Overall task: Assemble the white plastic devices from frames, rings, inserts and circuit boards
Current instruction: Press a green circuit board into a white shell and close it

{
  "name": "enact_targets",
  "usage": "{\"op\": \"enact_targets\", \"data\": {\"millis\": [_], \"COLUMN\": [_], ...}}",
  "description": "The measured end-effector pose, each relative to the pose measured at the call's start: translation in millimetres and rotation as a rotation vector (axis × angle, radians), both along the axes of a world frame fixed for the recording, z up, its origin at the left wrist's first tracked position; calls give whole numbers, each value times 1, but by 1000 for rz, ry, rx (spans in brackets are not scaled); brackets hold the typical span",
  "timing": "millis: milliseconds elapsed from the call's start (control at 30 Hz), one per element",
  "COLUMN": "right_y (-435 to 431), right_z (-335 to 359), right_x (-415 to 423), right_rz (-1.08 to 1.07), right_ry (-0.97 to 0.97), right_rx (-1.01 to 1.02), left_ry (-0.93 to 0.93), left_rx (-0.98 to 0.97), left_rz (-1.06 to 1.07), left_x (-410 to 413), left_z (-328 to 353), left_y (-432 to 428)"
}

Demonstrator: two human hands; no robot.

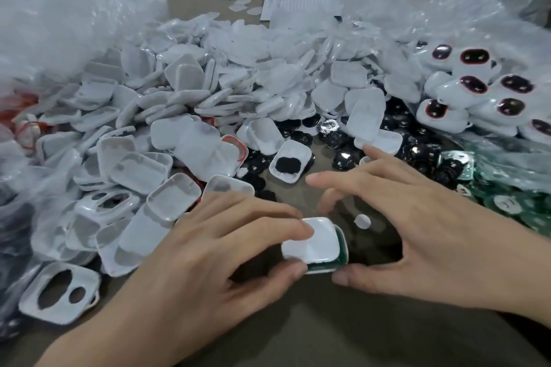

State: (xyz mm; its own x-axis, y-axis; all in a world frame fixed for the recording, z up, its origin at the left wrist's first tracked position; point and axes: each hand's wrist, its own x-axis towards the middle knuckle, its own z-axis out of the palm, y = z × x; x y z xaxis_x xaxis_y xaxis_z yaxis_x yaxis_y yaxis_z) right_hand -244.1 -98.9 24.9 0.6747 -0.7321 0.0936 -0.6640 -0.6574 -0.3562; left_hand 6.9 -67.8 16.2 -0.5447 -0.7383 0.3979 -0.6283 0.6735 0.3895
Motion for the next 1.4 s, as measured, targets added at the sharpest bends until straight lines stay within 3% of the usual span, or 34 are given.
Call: {"op": "enact_targets", "data": {"millis": [300,600,1400], "right_y": [1,1,2], "right_z": [0,-1,-1], "right_x": [0,-1,-1], "right_rz": [8,27,45], "right_ry": [-18,-62,-88], "right_rx": [-18,-9,28], "left_ry": [-31,210,214], "left_rx": [26,-96,-80], "left_rz": [-26,200,312], "left_x": [0,11,10], "left_z": [-2,-2,-1], "left_y": [-1,-8,-8]}}
